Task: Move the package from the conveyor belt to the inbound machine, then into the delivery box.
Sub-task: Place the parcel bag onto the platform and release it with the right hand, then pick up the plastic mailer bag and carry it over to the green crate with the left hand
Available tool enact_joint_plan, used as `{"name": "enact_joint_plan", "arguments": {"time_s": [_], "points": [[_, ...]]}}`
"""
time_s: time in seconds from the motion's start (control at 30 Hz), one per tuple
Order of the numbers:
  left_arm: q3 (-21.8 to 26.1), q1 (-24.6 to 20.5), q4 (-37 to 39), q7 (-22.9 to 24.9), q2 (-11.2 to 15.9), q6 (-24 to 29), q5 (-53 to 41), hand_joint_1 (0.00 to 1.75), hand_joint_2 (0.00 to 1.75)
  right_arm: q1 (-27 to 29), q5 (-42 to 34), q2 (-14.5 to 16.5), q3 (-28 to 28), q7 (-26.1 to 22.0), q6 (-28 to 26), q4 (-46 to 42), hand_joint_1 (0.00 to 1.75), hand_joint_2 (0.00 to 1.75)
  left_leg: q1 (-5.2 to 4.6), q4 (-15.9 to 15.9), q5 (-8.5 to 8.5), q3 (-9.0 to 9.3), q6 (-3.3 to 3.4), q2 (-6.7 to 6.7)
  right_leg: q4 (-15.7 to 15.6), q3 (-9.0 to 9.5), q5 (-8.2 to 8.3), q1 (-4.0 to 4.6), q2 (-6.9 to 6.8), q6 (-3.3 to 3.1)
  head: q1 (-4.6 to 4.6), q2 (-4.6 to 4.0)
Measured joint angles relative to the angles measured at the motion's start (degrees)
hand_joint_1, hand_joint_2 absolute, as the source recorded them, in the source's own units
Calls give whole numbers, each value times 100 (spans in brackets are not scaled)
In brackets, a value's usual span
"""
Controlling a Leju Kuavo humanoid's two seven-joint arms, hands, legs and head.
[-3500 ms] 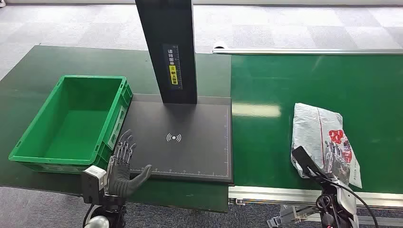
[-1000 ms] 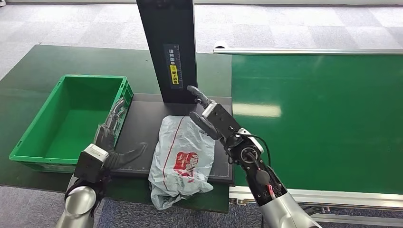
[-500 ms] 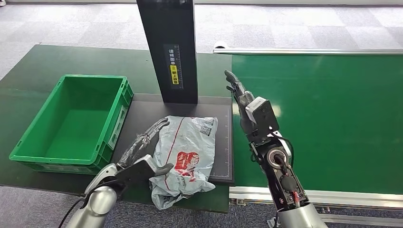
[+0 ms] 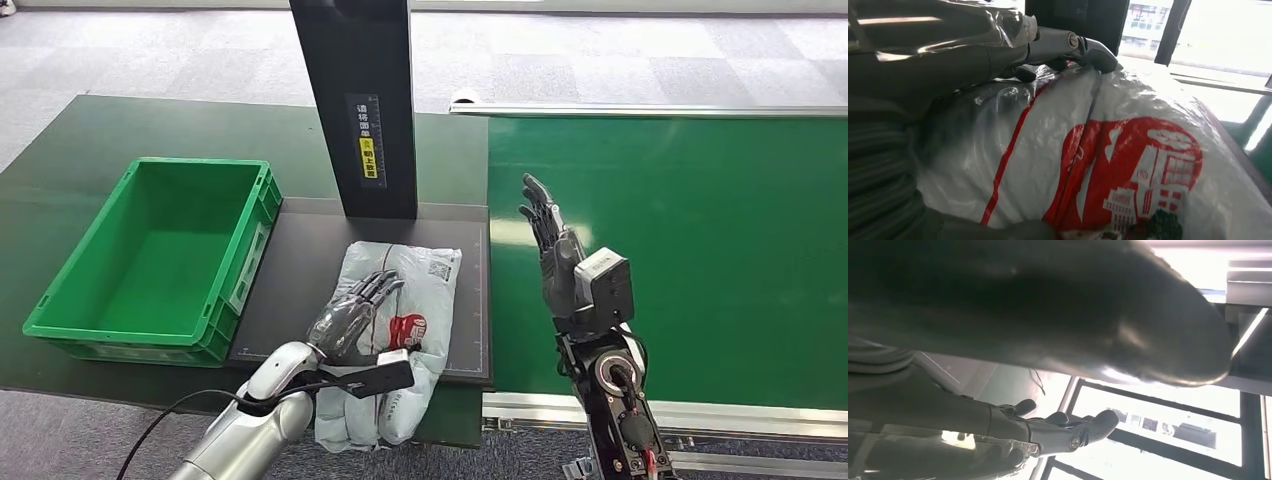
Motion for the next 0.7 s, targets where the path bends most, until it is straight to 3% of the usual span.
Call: {"name": "enact_joint_plan", "arguments": {"time_s": [0.17,0.27,0.7], "points": [[-52,-143,321,-182,-80,417,43,175,175,87,-22,-13,-57,-28,-23,-22,0,0,-1,1,3,7,3,0,0,7,3,-1,-1,2,-1,0],[-27,-95,122,-443,-67,524,356,175,175,128,-39,-17,-105,-19,-93,-47,0,0,0,1,5,6,4,0,0,5,5,-1,-1,2,-1,0],[230,366,-2381,-735,188,738,1074,175,175,382,-45,-61,-298,-7,-239,-237,0,0,0,1,3,-30,5,2,0,-32,3,0,-1,3,-2,0]]}}
